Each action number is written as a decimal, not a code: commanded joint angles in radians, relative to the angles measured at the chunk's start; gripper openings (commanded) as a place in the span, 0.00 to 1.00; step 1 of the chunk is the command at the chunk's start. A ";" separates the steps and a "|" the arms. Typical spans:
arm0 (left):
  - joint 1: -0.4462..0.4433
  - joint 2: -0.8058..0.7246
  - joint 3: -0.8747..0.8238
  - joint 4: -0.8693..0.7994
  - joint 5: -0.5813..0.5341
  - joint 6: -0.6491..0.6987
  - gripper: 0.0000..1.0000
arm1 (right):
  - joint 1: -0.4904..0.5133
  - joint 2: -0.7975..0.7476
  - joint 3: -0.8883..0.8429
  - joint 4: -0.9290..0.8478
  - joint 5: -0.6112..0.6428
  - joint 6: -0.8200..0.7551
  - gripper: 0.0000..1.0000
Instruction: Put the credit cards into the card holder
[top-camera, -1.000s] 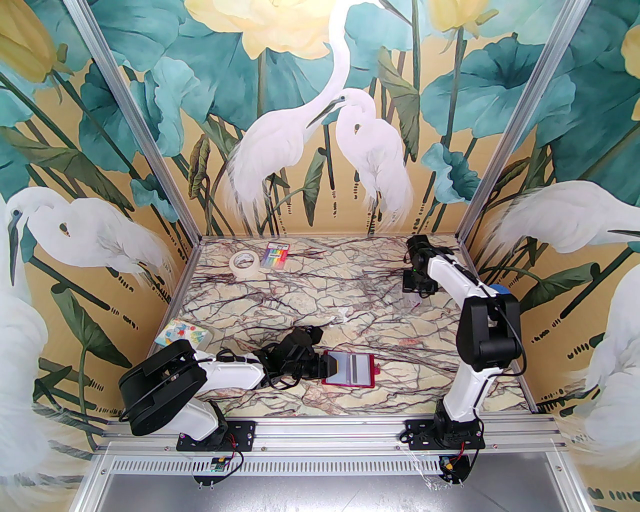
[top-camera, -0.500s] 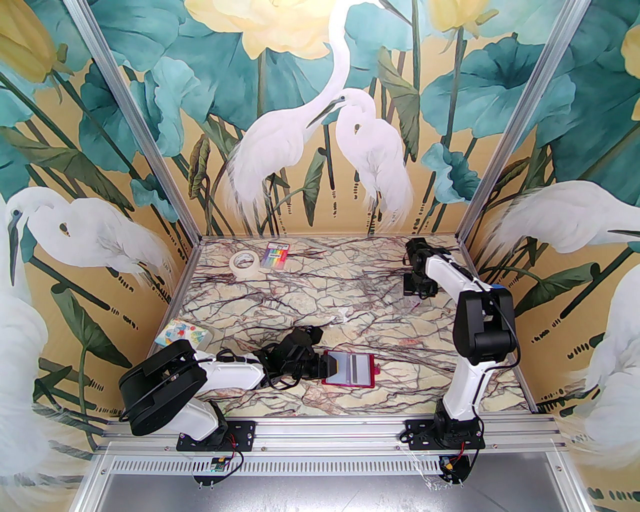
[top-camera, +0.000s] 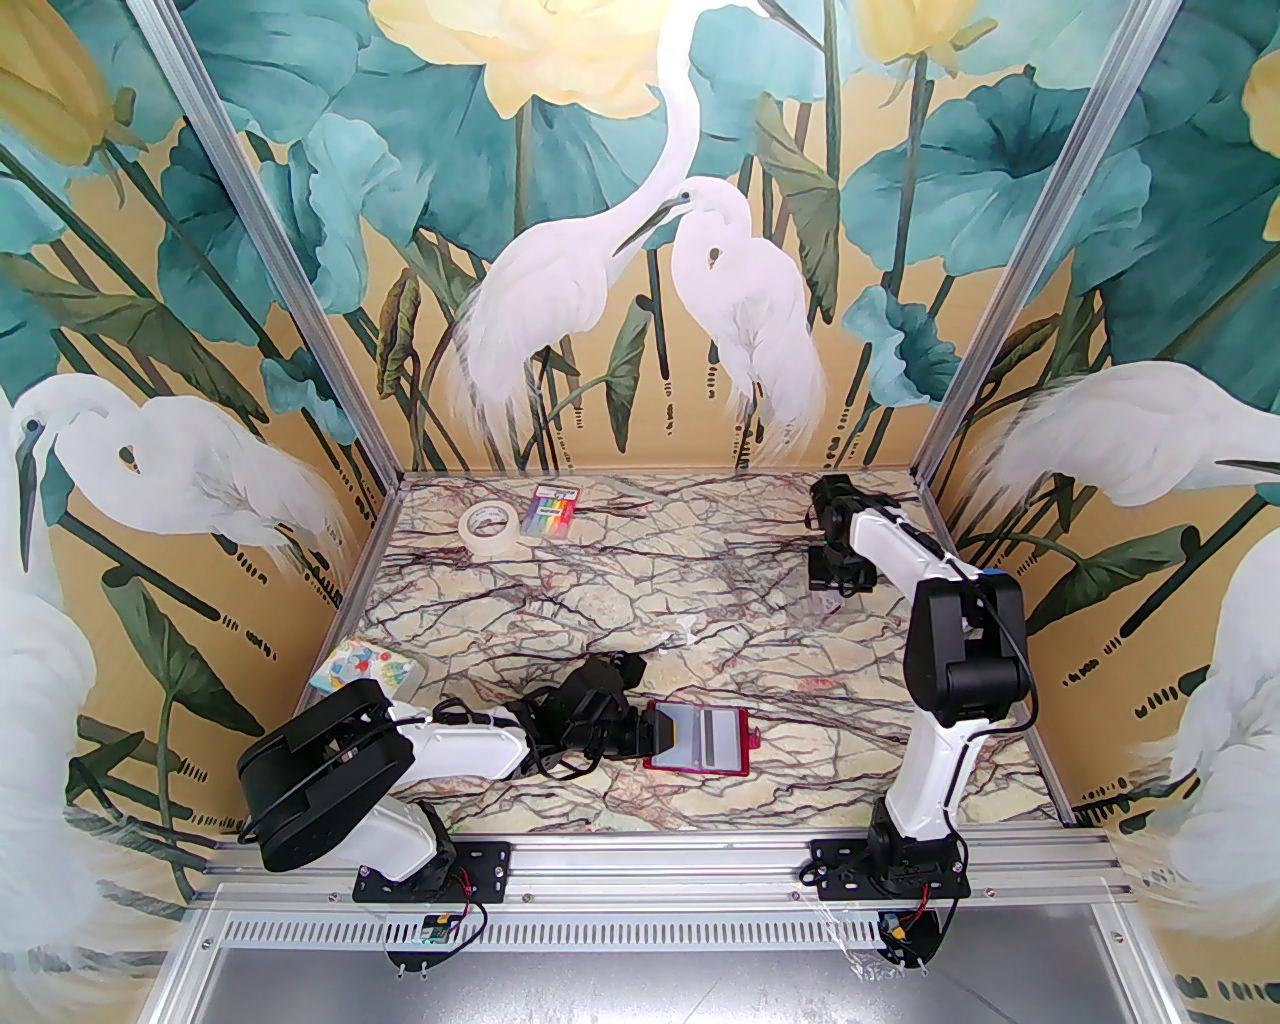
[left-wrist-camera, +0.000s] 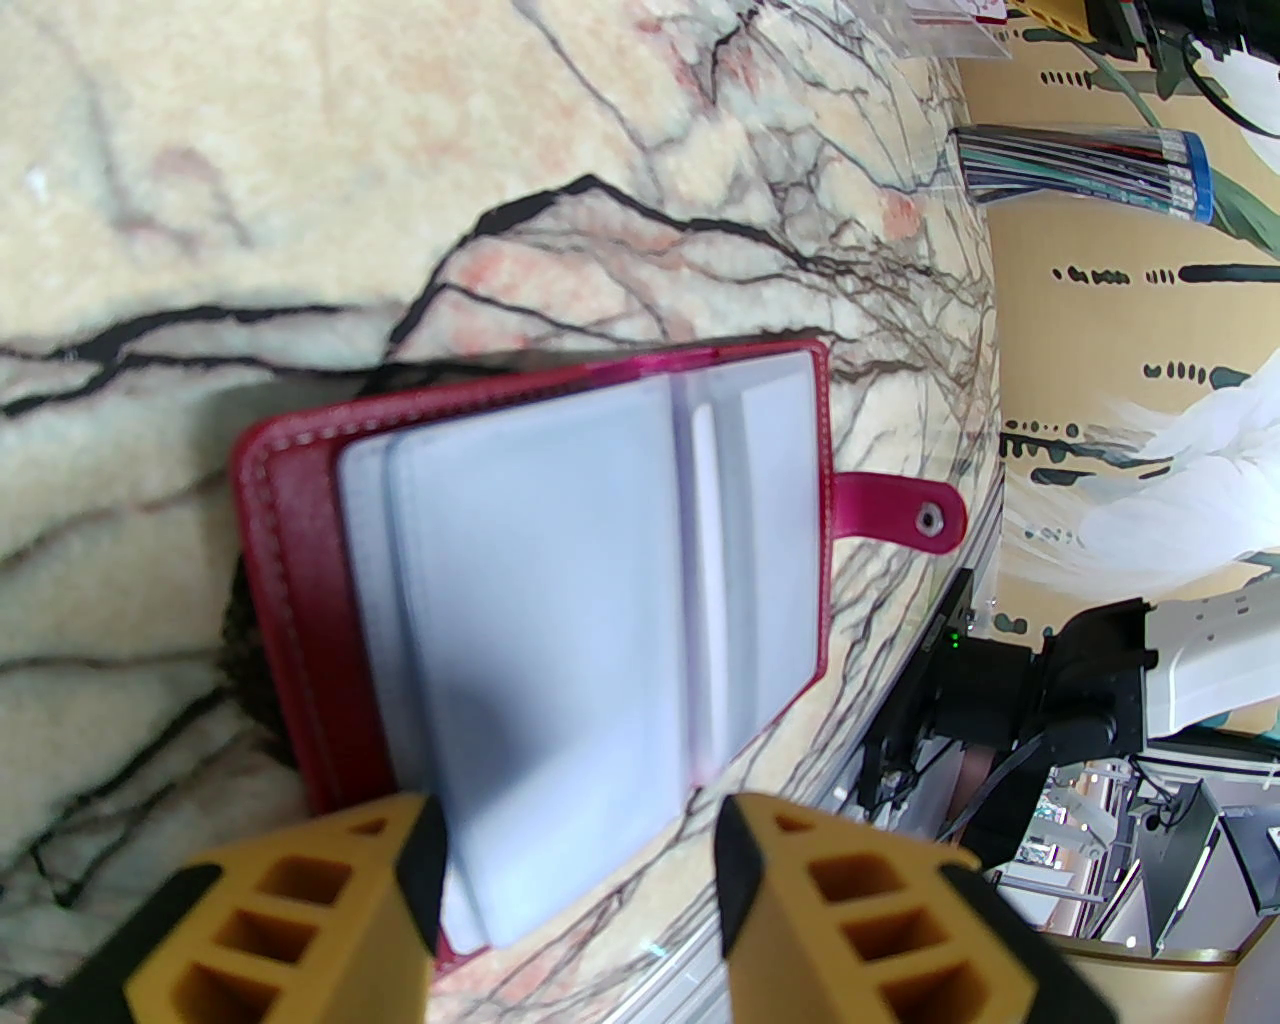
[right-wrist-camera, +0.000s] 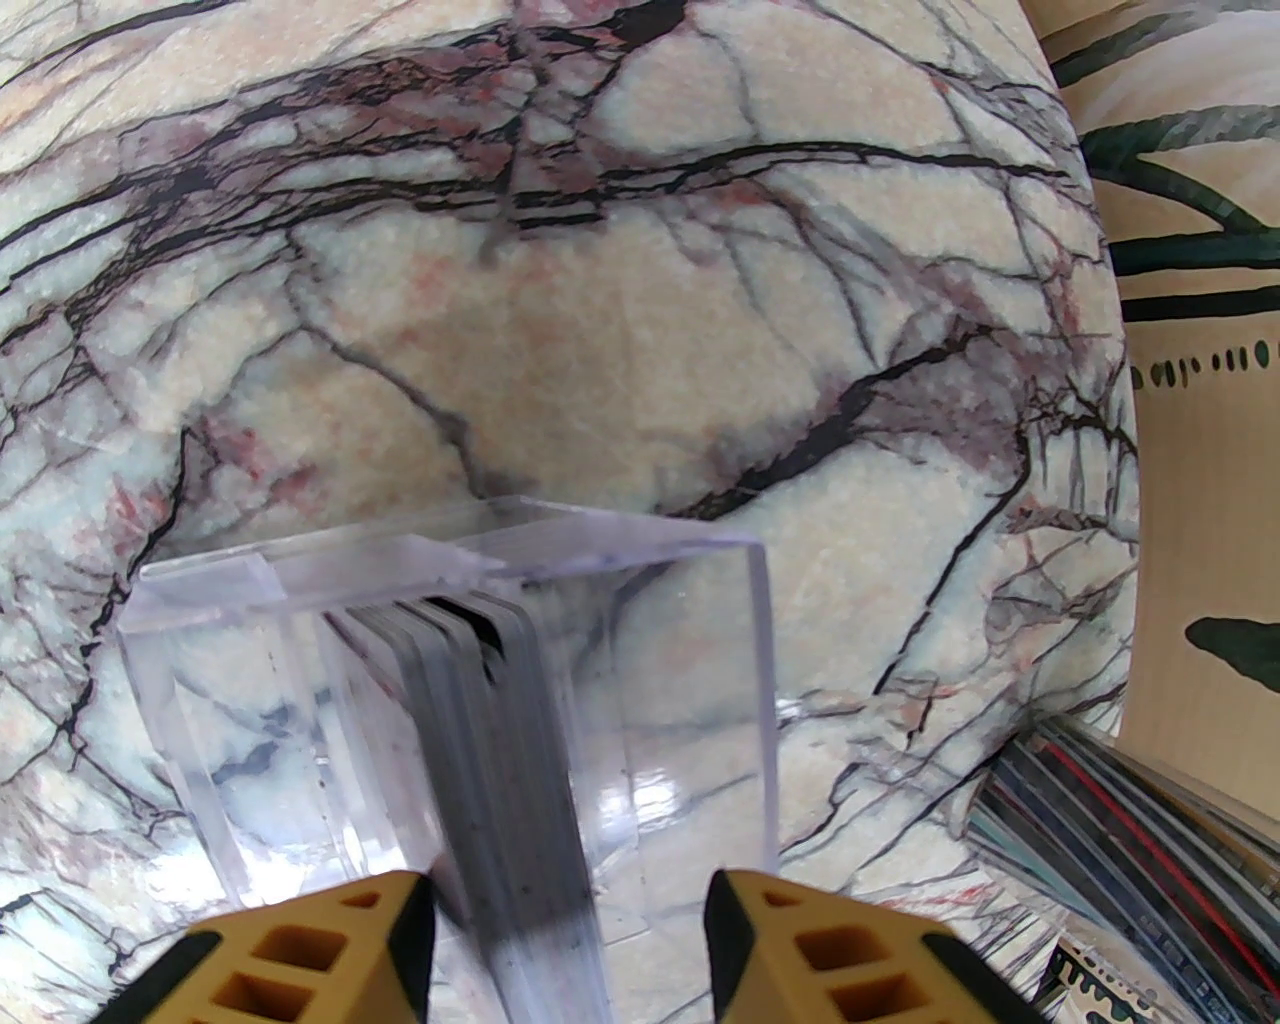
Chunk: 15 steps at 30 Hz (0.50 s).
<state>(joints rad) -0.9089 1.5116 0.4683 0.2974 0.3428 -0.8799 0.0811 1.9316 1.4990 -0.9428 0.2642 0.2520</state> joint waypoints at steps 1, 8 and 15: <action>0.005 0.026 -0.008 -0.017 -0.007 0.000 0.50 | -0.006 0.010 0.025 -0.022 0.044 -0.013 0.50; 0.005 0.032 -0.004 -0.018 -0.005 0.000 0.50 | -0.005 -0.008 0.034 -0.031 0.042 -0.011 0.46; 0.005 0.036 0.002 -0.021 -0.002 0.001 0.50 | -0.005 -0.014 0.041 -0.041 0.035 -0.010 0.38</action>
<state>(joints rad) -0.9089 1.5143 0.4683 0.3012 0.3454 -0.8799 0.0811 1.9316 1.5158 -0.9623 0.2737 0.2455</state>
